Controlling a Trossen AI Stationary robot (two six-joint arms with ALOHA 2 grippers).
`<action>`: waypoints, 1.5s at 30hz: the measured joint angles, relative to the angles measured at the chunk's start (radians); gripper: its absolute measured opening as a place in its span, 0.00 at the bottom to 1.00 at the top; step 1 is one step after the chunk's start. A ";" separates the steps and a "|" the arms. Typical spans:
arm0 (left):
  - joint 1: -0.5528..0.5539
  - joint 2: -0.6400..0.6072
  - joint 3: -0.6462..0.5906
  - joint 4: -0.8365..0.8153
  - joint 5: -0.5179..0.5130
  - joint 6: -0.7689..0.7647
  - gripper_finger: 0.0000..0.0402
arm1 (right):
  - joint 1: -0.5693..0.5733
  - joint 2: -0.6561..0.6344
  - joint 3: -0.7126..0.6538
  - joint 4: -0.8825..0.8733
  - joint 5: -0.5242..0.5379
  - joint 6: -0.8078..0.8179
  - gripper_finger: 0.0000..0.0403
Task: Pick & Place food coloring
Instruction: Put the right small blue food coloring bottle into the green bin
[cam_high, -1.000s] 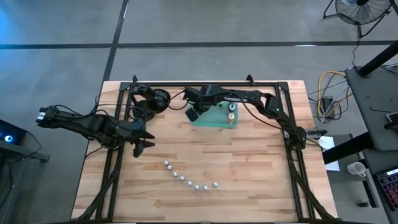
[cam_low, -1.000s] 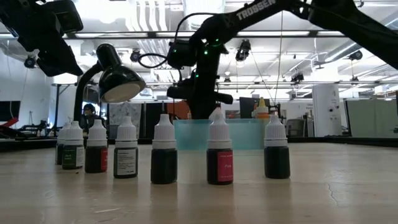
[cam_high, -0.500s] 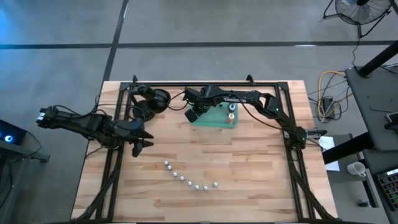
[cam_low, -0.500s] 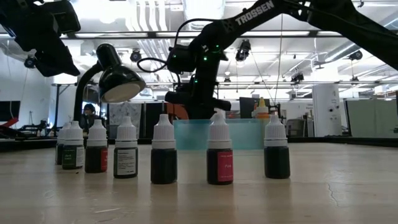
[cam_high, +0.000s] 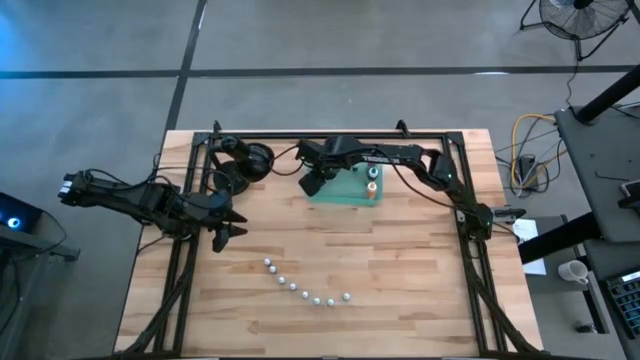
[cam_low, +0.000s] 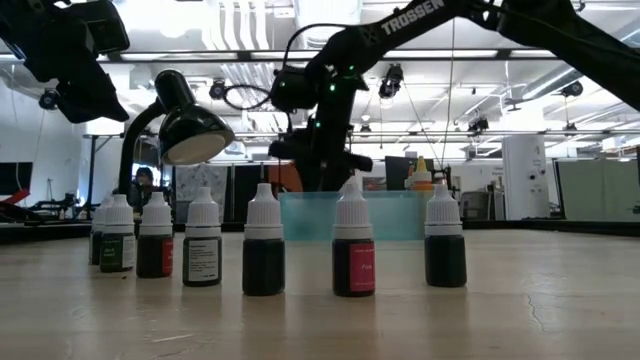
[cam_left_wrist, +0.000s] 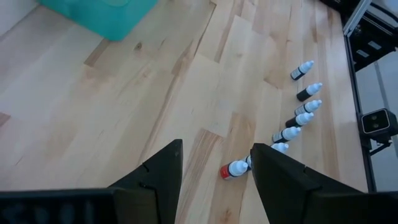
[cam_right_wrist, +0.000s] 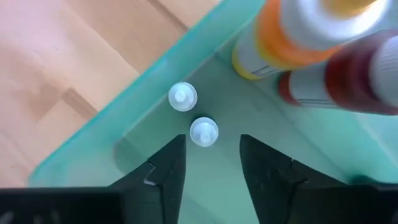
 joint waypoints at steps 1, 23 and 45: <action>0.000 0.000 0.000 0.001 0.000 0.000 0.41 | 0.000 -0.012 0.000 -0.001 0.002 -0.004 0.37; 0.000 0.000 0.000 0.030 0.000 0.035 0.41 | 0.312 -0.299 -0.018 -0.229 -0.388 -0.428 0.46; 0.000 0.000 0.000 0.029 0.004 0.114 0.41 | 0.706 -0.286 -0.332 0.055 -0.356 -0.295 0.46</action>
